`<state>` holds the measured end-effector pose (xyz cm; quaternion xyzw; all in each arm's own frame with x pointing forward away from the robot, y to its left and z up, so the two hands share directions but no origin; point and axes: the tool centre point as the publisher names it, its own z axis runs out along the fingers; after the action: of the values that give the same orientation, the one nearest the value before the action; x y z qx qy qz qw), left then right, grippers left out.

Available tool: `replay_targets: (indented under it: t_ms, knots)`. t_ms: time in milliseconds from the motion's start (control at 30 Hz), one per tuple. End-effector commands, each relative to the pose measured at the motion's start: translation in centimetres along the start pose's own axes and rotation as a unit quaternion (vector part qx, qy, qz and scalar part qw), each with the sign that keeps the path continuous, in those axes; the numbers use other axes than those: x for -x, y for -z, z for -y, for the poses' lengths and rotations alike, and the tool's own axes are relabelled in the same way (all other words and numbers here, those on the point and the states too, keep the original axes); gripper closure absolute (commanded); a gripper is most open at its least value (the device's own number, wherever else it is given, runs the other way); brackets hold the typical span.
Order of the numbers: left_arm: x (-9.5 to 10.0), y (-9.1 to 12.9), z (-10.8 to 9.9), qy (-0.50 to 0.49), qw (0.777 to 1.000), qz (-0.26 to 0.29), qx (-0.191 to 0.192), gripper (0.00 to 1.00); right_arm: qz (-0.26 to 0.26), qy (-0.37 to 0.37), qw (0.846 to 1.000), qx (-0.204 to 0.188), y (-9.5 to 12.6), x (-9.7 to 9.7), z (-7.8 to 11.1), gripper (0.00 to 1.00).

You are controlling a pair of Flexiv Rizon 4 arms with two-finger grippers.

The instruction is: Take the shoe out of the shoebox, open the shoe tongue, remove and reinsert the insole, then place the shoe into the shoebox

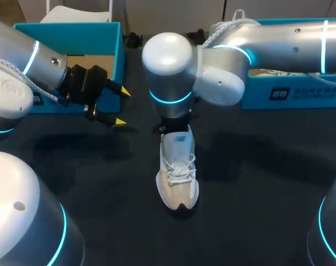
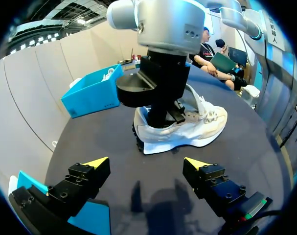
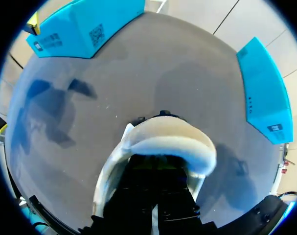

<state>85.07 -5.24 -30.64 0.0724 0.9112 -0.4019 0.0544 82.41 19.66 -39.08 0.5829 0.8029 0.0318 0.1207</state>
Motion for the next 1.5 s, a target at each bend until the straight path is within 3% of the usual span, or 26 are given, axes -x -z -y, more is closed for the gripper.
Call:
replay_targets:
  t_ms: [33,333,667,1000,1500]
  knots:
    - [0.0,0.1,0.0,-0.001,1.0,0.0,0.0,0.0,0.026,-0.003,1.0,0.012,1.5,0.2,0.1,1.0]
    - [0.0,0.1,0.0,-0.001,1.0,0.0,0.0,0.0,0.052,-0.001,0.998,0.016,-0.5,0.9,-0.5,1.0]
    - [0.0,0.1,0.0,-0.001,1.0,0.0,0.0,0.0,-0.002,0.015,1.0,-0.002,-2.9,-0.4,0.2,1.0]
    - [0.0,0.1,0.0,-0.001,1.0,0.0,0.0,0.0,-0.043,0.028,0.999,-0.004,-1.5,-1.3,0.4,1.0]
    - [0.0,0.1,0.0,-0.001,1.0,0.0,0.0,0.0,-0.049,-0.007,0.997,-0.054,2.9,0.4,0.9,1.0]
